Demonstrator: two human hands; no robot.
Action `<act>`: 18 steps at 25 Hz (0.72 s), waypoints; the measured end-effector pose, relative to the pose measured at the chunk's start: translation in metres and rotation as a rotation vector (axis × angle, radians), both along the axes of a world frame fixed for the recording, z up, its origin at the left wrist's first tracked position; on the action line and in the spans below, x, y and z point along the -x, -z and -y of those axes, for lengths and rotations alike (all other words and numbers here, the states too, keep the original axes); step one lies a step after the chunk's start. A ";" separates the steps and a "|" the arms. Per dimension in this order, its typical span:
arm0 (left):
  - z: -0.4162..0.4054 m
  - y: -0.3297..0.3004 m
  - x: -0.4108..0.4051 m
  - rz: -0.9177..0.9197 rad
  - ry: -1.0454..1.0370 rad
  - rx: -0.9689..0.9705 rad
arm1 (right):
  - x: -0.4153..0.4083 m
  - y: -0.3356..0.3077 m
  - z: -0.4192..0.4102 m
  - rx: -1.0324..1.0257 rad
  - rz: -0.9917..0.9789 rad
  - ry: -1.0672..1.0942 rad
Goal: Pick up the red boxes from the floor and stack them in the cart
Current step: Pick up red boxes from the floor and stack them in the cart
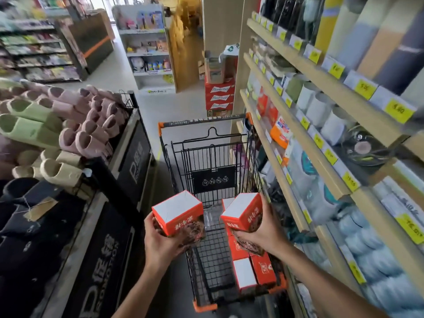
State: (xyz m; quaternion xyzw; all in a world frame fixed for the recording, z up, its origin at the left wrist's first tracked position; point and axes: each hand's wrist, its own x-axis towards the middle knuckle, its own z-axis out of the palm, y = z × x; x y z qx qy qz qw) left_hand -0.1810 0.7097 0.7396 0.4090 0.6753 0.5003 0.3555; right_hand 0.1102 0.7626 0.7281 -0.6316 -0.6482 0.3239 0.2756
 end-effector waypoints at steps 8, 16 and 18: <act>-0.069 0.044 -0.010 0.068 -0.057 0.091 | -0.005 0.029 -0.060 0.136 0.028 0.040; -0.170 0.124 0.002 0.085 0.051 0.277 | 0.000 0.065 -0.101 0.247 0.093 0.189; -0.195 0.152 -0.001 0.083 0.011 0.326 | 0.001 0.080 -0.112 0.246 0.082 0.220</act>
